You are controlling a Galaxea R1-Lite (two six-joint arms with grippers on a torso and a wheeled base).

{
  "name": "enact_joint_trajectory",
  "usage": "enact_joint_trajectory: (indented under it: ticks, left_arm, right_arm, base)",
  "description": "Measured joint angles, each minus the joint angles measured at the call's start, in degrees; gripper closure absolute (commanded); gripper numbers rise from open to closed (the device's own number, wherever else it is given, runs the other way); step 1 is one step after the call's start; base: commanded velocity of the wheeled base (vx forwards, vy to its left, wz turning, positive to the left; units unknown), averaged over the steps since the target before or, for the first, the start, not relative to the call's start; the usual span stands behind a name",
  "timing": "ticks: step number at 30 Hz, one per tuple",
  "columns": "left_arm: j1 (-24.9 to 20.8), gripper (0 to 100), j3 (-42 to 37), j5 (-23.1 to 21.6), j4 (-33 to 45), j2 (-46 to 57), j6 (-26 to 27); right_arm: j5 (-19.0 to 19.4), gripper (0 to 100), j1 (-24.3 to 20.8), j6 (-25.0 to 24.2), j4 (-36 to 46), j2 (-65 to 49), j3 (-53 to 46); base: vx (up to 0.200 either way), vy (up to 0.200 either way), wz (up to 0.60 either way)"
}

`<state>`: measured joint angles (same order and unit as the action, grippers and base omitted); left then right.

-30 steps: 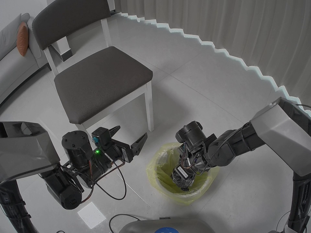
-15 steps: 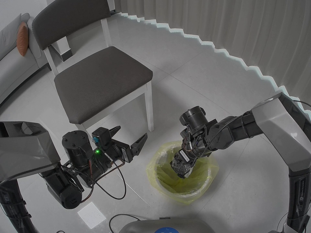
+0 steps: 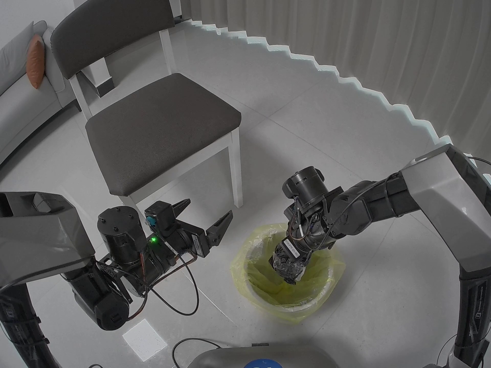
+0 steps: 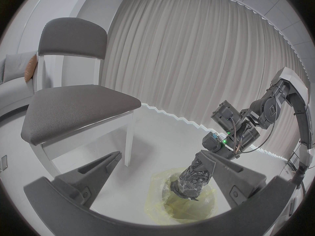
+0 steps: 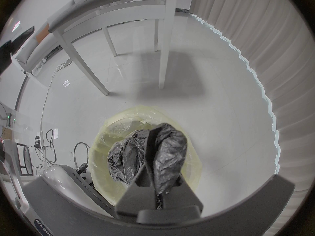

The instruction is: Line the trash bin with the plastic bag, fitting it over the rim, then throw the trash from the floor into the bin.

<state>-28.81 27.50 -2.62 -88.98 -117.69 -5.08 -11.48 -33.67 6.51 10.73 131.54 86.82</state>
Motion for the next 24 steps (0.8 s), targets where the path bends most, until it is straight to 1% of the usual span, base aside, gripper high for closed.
enact_joint_trajectory:
  ticks: [10,17,22,24]
  left_arm:
    - [-0.38,0,-0.28,-0.02,0.0,0.66,0.07]
    - [-0.33,0,-0.33,-0.02,0.0,1.01,0.09]
    - [-0.32,0,-0.33,0.0,0.02,1.12,0.09]
    - [-0.27,0,-0.33,-0.05,0.0,1.16,0.09]
  right_arm:
    - [-0.01,100,-4.53,0.02,0.02,-0.34,-4.63]
    - [-0.01,100,-6.81,0.05,-0.04,-0.2,-5.51]
    - [-0.04,100,-6.51,0.16,-0.02,0.93,-4.72]
    - [-0.04,100,-5.57,0.18,-0.04,1.67,-4.27]
  base:
    - [0.0,0.0,0.0]
    - [0.0,0.0,0.0]
    - [0.0,0.0,0.0]
    - [0.0,0.0,0.0]
